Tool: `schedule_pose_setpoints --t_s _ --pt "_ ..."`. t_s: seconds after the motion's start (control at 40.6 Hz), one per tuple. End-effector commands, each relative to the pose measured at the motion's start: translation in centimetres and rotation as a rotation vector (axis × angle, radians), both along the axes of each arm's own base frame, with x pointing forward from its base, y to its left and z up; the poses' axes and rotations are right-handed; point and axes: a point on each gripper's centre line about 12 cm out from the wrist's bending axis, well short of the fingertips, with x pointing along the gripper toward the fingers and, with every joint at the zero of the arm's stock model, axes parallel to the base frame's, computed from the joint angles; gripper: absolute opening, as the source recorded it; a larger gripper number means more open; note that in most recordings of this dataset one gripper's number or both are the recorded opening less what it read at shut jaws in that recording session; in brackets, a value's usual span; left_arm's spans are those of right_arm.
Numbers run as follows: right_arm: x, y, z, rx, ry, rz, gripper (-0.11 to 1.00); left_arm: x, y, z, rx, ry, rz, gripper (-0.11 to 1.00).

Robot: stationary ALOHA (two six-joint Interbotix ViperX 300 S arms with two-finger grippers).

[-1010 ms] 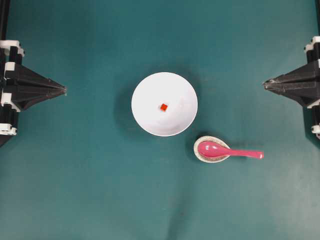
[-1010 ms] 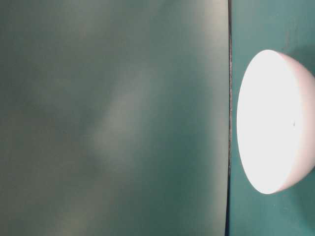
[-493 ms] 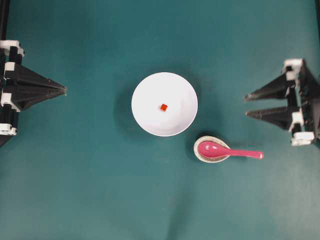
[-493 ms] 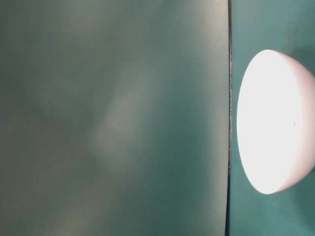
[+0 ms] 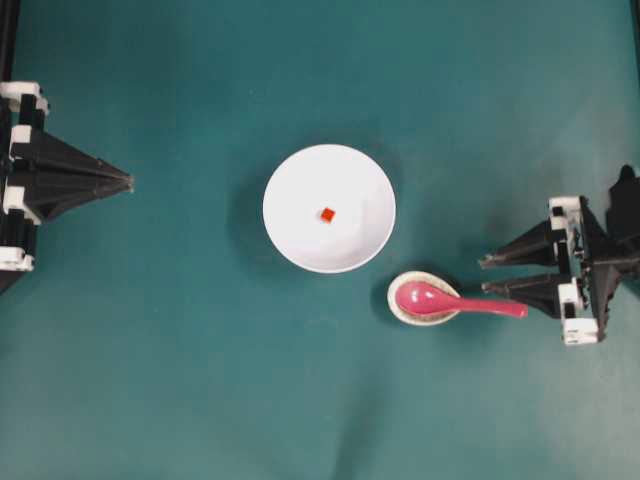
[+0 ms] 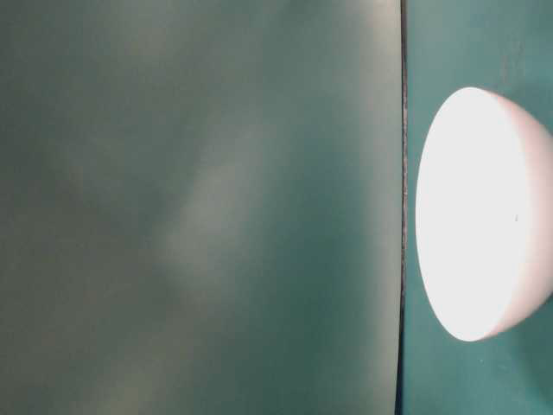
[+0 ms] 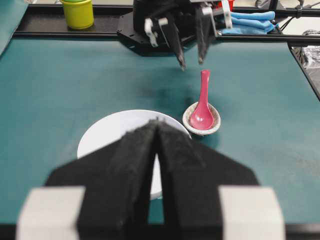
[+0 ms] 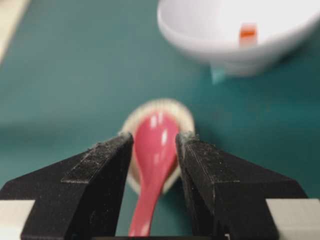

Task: Grip the spoon and scoop the red block from the bowl with right arm.
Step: 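Move the right gripper left to the pink spoon handle, then close the right gripper on the pink spoon handle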

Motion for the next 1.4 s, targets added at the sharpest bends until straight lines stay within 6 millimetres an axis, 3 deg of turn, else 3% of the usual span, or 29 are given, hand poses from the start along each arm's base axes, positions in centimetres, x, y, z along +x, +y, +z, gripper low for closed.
schedule_pose_setpoints --t_s 0.0,0.222,0.789,1.38 --pt "0.4 1.2 -0.6 0.008 0.018 -0.014 0.48 0.2 0.0 1.0 0.002 -0.025 -0.002 0.0" --pt "0.4 1.9 -2.0 -0.011 0.078 -0.04 0.48 0.3 0.0 0.9 -0.003 -0.02 -0.002 0.0" --pt "0.4 2.7 -3.2 -0.09 0.173 0.006 0.48 0.3 0.0 0.5 -0.003 0.008 -0.001 0.0" --pt "0.6 2.2 -3.2 -0.116 0.184 -0.048 0.42 0.3 0.0 0.4 -0.002 0.014 -0.001 0.0"
